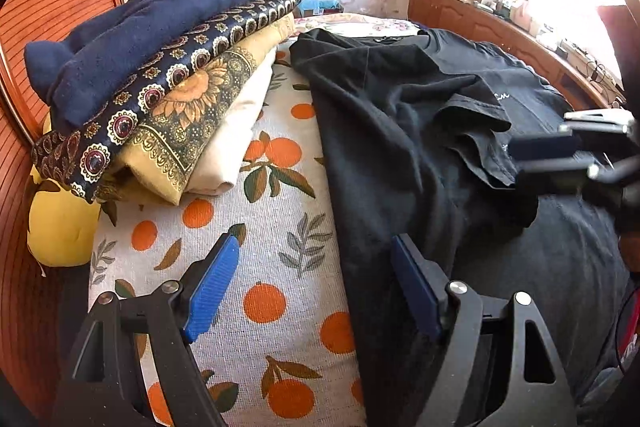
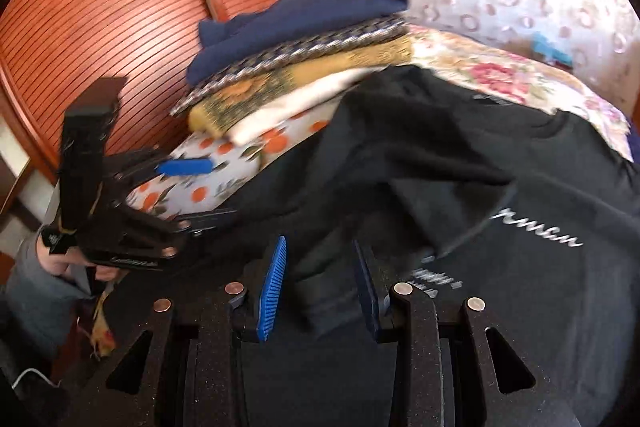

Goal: Fold small clothes
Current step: 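Lower the folded side and open the right tool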

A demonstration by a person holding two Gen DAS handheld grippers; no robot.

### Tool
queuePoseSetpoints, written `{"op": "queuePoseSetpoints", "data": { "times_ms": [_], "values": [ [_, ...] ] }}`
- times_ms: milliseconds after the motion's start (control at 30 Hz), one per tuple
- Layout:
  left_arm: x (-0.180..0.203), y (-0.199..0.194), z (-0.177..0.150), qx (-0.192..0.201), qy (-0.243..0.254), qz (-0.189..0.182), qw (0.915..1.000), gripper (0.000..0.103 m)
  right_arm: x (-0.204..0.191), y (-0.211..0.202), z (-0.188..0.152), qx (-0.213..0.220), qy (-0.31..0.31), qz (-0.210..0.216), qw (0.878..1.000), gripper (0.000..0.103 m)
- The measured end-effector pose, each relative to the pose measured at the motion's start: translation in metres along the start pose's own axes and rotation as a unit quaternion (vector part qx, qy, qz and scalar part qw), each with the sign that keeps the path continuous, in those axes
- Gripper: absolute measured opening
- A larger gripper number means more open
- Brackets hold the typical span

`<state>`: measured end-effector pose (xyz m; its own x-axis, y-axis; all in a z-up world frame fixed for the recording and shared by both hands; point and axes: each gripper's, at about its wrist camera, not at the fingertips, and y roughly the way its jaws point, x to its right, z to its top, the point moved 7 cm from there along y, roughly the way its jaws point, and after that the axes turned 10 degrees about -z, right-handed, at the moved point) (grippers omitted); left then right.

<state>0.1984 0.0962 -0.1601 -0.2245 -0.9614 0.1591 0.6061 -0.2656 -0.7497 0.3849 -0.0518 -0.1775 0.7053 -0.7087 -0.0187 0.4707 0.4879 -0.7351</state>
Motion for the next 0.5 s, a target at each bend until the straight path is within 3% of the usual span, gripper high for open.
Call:
{"op": "queuePoseSetpoints", "data": {
  "times_ms": [100, 133, 167, 200, 333, 500],
  "values": [
    [0.001, 0.0, -0.001, -0.002, 0.0, -0.001, 1.0, 0.079, -0.004, 0.013, -0.003, -0.015, -0.017, -0.015, 1.0, 0.033],
    [0.0, 0.002, -0.001, -0.006, -0.001, -0.001, 1.0, 0.079, -0.003, 0.015, -0.004, -0.021, -0.018, -0.021, 0.999, 0.027],
    [0.0, 0.002, -0.002, -0.006, -0.002, -0.002, 1.0, 0.079, -0.001, 0.018, -0.006, -0.025, -0.018, -0.024, 0.999, 0.01],
    [0.0, 0.002, -0.001, -0.006, -0.002, -0.003, 1.0, 0.079, 0.0, 0.019, -0.008, -0.028, -0.019, -0.026, 0.999, 0.005],
    [0.0, 0.002, -0.001, -0.006, -0.001, -0.002, 1.0, 0.079, 0.007, 0.007, -0.011, -0.014, -0.001, -0.035, 0.999, 0.004],
    [-0.001, 0.004, 0.0, -0.007, -0.001, -0.003, 1.0, 0.079, 0.032, -0.014, -0.044, -0.019, 0.068, -0.058, 0.996, 0.004]
  ]
}}
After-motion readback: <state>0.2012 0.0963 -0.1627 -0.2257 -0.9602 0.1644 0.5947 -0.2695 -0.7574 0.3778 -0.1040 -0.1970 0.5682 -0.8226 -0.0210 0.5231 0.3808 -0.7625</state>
